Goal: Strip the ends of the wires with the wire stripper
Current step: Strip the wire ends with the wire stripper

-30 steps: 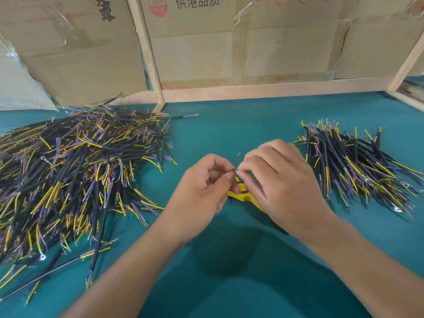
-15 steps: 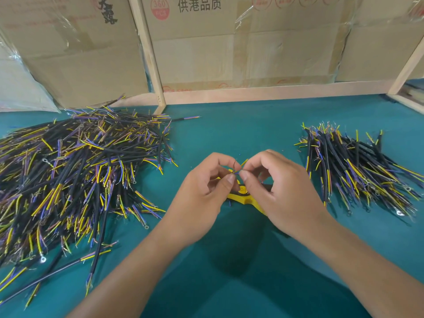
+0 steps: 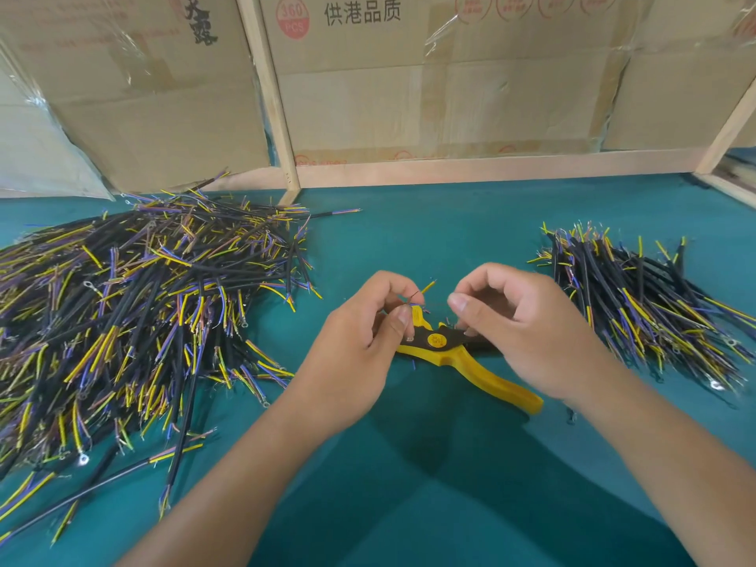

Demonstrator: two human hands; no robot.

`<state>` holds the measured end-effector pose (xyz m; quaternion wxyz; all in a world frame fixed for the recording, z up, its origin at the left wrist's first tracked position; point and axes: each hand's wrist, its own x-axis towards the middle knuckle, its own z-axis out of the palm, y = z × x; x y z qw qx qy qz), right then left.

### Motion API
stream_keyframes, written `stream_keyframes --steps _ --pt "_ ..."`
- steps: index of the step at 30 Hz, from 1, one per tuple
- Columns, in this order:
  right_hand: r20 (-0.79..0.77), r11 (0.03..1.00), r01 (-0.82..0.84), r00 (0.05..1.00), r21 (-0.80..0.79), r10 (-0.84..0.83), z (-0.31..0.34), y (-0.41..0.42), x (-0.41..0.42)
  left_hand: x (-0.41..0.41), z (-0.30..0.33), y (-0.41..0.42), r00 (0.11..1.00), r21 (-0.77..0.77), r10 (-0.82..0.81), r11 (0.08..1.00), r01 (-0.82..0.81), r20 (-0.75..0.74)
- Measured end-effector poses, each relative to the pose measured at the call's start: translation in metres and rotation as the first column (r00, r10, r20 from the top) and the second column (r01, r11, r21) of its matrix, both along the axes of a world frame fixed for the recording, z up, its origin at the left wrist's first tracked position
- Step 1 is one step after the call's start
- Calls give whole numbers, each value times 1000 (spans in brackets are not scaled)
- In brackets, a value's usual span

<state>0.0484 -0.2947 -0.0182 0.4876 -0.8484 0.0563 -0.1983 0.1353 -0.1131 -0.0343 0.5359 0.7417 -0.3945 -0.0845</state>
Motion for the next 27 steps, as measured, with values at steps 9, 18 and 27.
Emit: stream_keyframes --steps 9,18,27 --pt "-467 799 -185 874 -573 -133 -11 -18 -2 12 4 8 994 -6 63 998 -63 92" --pt "-415 750 -41 852 -660 -318 -18 -6 2 13 5 8 976 -33 179 984 -177 123" --pt "-100 566 -66 961 822 258 5 -14 2 25 -6 10 953 -64 278 960 -272 120"
